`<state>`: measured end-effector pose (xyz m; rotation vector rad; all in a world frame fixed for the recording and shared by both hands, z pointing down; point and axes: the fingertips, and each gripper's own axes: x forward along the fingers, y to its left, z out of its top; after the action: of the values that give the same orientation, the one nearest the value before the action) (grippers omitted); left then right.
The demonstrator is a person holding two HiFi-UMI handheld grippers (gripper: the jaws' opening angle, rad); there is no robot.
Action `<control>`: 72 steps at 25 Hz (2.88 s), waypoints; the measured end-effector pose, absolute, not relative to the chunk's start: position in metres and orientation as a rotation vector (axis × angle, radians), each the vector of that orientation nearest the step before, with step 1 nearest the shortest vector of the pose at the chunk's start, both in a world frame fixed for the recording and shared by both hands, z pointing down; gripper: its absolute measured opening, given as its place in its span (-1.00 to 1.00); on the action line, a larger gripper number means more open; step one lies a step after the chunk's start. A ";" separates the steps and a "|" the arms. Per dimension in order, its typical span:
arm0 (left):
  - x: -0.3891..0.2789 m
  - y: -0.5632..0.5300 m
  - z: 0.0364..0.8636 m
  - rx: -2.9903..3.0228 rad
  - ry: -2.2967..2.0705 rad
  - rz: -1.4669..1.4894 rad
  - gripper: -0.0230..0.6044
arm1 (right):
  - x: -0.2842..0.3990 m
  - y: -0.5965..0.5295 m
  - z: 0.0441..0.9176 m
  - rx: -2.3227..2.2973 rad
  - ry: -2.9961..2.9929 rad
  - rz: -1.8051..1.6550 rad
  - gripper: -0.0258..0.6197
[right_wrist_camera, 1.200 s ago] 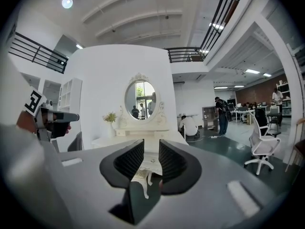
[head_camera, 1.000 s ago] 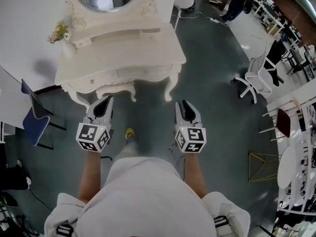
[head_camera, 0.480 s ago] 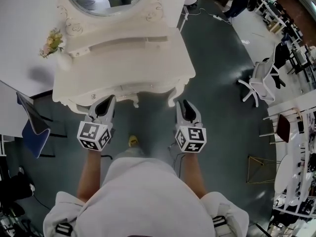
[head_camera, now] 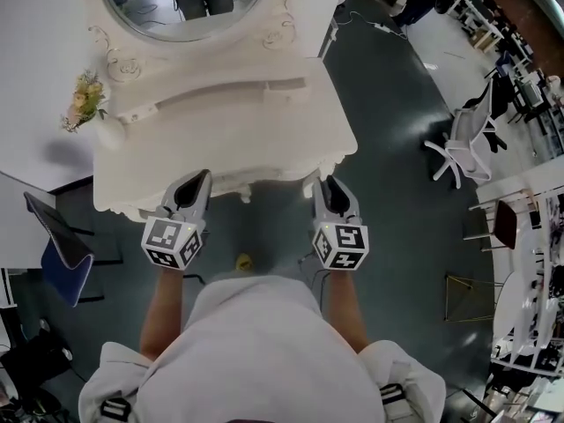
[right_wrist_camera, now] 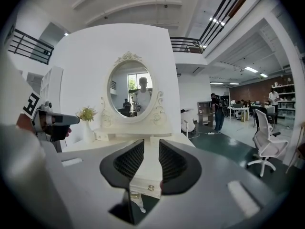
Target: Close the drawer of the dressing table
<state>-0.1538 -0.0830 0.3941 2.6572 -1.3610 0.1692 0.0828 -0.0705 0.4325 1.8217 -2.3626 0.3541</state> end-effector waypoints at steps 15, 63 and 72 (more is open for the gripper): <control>-0.150 -0.146 0.409 2.633 -1.318 0.178 -0.93 | 0.083 -0.136 0.439 1.811 -2.338 0.372 -0.66; -0.081 -0.390 0.524 2.362 -1.465 0.422 -0.93 | 0.092 -0.425 0.567 1.315 -2.453 0.546 -0.66; -0.077 -0.399 0.555 2.307 -1.455 0.424 -0.93 | 0.082 -0.443 0.602 1.289 -2.424 0.615 -0.66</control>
<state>-0.0773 -0.3987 0.5546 2.3068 -1.4548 0.4244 0.0823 -0.4435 0.6022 1.2890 -2.4242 0.6154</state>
